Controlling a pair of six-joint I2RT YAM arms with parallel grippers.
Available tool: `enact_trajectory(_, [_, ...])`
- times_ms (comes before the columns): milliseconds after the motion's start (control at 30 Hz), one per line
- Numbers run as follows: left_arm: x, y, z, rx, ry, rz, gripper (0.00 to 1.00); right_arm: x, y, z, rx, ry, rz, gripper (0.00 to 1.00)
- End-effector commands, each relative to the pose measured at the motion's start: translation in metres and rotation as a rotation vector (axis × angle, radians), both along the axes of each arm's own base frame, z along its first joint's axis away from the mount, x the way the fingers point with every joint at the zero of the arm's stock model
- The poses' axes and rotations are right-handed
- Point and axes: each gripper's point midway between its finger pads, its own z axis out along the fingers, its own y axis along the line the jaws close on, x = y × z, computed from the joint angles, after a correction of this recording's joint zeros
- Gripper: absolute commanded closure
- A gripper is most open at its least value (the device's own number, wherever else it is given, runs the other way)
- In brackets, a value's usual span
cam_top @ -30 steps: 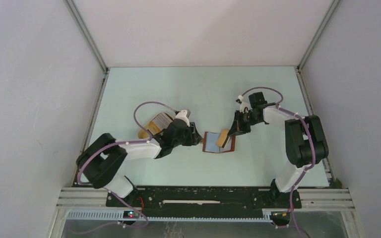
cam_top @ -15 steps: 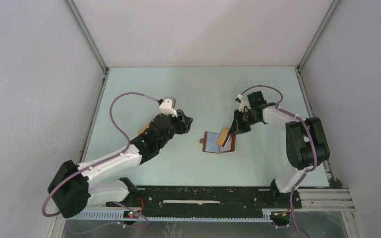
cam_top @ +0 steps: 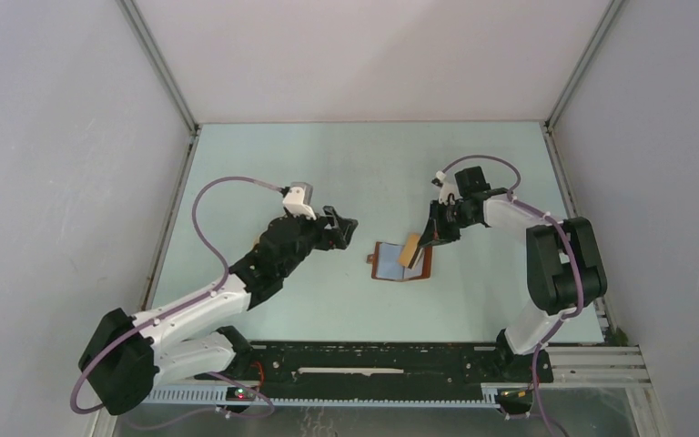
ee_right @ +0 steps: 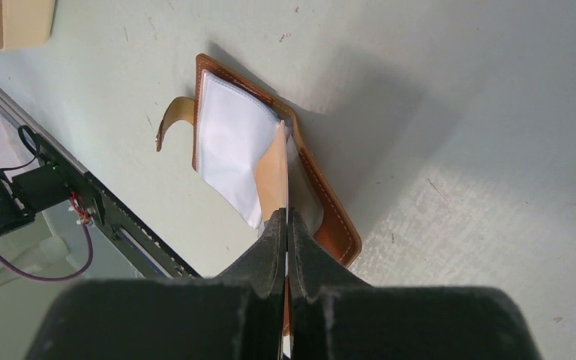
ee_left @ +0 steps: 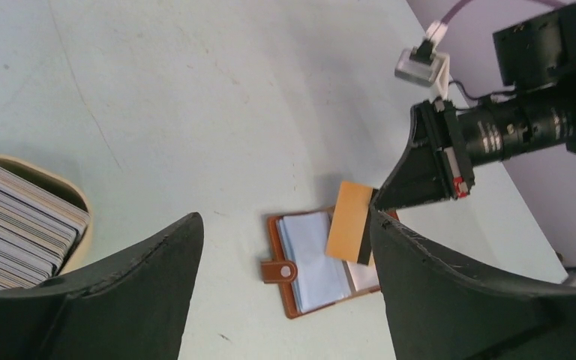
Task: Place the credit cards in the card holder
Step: Insert the credit card into the card holder.
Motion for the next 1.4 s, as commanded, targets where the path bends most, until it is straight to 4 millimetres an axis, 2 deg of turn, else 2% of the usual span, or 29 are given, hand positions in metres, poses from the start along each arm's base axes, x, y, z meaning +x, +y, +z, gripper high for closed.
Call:
enact_trajectory(0, [-0.018, -0.014, -0.007, -0.070, 0.020, -0.129, 0.15, 0.003, 0.001, 0.018, -0.016, -0.103, 0.040, 1.00])
enact_trajectory(200, [-0.037, -0.022, -0.054, -0.042, 0.136, -0.187, 0.25, -0.005, 0.011, 0.012, -0.073, -0.130, 0.102, 1.00])
enact_trajectory(433, [-0.041, -0.034, -0.089, 0.062, 0.175, -0.182, 0.36, -0.014, 0.012, 0.001, -0.121, -0.116, 0.133, 1.00])
enact_trajectory(567, [-0.039, -0.051, -0.096, 0.112, 0.172, -0.185, 0.42, -0.016, 0.008, 0.000, -0.125, -0.119, 0.123, 1.00])
enact_trajectory(833, [-0.040, -0.080, -0.108, 0.222, 0.140, -0.218, 0.45, -0.025, 0.011, -0.009, -0.112, -0.060, 0.138, 1.00])
enact_trajectory(1100, [-0.033, -0.079, -0.138, 0.314, 0.201, -0.177, 0.51, -0.032, 0.015, -0.019, -0.100, -0.003, 0.145, 1.00])
enact_trajectory(1367, [-0.032, -0.085, -0.150, 0.341, 0.260, -0.170, 0.51, -0.037, 0.015, -0.025, -0.093, 0.037, 0.141, 1.00])
